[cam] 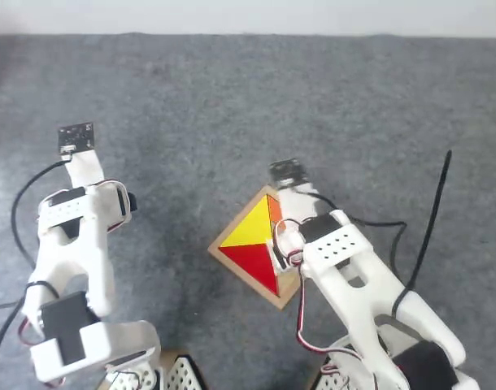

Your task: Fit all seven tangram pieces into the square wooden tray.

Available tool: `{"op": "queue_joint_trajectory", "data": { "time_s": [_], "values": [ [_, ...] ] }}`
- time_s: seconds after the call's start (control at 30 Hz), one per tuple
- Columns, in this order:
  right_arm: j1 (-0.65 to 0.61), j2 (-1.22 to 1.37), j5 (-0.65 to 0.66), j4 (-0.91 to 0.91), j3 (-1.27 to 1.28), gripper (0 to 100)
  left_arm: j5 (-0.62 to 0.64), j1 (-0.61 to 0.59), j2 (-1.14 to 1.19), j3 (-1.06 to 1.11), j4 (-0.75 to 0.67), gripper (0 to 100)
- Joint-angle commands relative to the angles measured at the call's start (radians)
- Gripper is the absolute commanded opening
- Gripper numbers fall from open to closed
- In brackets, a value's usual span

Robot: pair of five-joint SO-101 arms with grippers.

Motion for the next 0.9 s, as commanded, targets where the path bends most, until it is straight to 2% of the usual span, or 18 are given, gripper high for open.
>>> {"op": "queue_joint_trajectory", "data": {
  "time_s": [0.0, 0.1, 0.27, 0.33, 0.53, 0.6, 0.67, 0.77, 0.87],
  "values": [
    [-0.015, -0.015, -0.212, -0.036, -0.055, 8.3, 0.003, 0.006, -0.031, -0.002, -0.020, 21],
    [-0.051, -0.033, -0.298, -0.058, -0.048, 13.0, 0.003, 0.006, -0.031, -0.002, -0.020, 21],
    [-0.206, -0.054, -0.404, -0.090, -0.034, 32.8, 0.003, 0.006, -0.029, -0.002, -0.021, 21],
    [-0.216, -0.068, -0.414, -0.117, -0.034, 37.3, 0.003, 0.008, -0.029, -0.002, -0.021, 21],
    [-0.058, -0.148, -0.414, -0.133, -0.034, 32.0, 0.002, 0.018, -0.029, 0.007, -0.023, 21],
    [-0.047, -0.199, -0.411, -0.140, -0.034, 28.9, 0.002, 0.018, -0.029, 0.007, -0.023, 21],
    [-0.064, -0.257, -0.373, -0.143, -0.034, 26.7, 0.002, 0.018, -0.029, 0.007, -0.023, 21],
    [-0.094, -0.332, -0.238, -0.139, -0.032, 25.5, 0.002, 0.018, -0.029, 0.007, -0.023, 21],
    [-0.102, -0.352, 0.091, -0.134, -0.015, 25.2, 0.002, 0.018, -0.029, 0.007, -0.023, 21]
  ]
}}
